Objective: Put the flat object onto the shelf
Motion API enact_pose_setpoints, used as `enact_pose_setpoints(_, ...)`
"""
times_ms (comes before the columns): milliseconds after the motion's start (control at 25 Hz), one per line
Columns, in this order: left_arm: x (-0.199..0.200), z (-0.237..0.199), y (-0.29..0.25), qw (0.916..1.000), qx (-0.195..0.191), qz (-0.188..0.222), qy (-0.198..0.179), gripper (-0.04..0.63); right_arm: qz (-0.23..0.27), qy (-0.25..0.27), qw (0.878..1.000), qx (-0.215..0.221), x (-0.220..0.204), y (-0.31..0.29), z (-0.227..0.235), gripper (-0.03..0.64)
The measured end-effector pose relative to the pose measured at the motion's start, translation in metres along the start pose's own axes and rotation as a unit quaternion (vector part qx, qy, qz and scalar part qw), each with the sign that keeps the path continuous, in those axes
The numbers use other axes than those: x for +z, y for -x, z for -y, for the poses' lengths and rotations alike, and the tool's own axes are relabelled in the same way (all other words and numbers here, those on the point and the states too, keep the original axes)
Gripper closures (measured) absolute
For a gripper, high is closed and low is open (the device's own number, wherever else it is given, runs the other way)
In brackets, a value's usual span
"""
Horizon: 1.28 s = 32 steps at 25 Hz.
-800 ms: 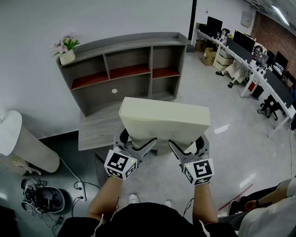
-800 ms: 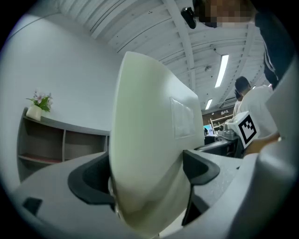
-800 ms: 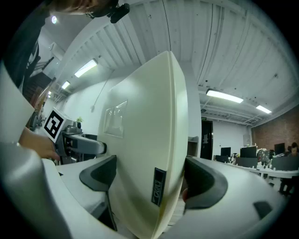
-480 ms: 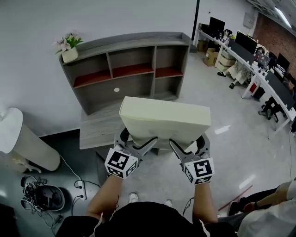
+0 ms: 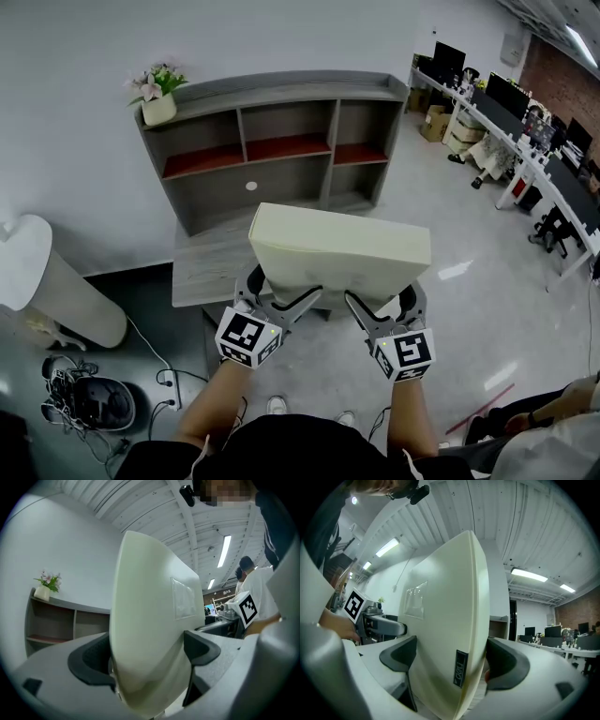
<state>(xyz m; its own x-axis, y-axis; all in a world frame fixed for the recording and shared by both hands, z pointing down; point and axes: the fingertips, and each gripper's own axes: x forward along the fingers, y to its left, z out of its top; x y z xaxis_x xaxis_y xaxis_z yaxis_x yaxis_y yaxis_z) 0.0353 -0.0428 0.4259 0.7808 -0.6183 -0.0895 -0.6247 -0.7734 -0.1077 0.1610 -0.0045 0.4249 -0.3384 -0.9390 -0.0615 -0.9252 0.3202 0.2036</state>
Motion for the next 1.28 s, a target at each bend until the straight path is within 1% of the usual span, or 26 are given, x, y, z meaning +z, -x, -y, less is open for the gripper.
enact_pose_setpoints(240, -0.005, -0.042, 0.019, 1.0000, 0.004, 0.001, -0.003, 0.124, 0.001, -0.010, 1.000, -0.001, 0.001, -0.034, -0.031, 0.163)
enact_pose_setpoints(400, -0.007, -0.070, 0.032, 0.9999, 0.004, 0.005, 0.013, 0.123, 0.006, 0.004, 1.000, 0.013, 0.009, -0.057, -0.051, 0.163)
enact_pose_setpoints(560, -0.007, -0.090, 0.043, 0.9997, 0.013, 0.012, 0.019, 0.124, 0.006, 0.012, 1.000, 0.020, 0.016, -0.074, -0.066, 0.163)
enact_pose_setpoints(720, -0.008, -0.105, 0.049, 0.9997, 0.019, 0.010, 0.013, 0.123, 0.006, 0.002, 1.000, 0.022, 0.015, -0.087, -0.076, 0.163)
enact_pose_setpoints(1040, -0.017, -0.134, 0.044, 0.9990, 0.044, 0.004, 0.008, 0.123, 0.011, -0.008, 0.999, 0.043, 0.007, -0.123, -0.078, 0.163)
enact_pose_setpoints(1280, -0.023, -0.162, 0.021, 0.9977, 0.068, -0.004, 0.002, 0.123, 0.017, -0.020, 0.997, 0.072, -0.002, -0.163, -0.062, 0.163)
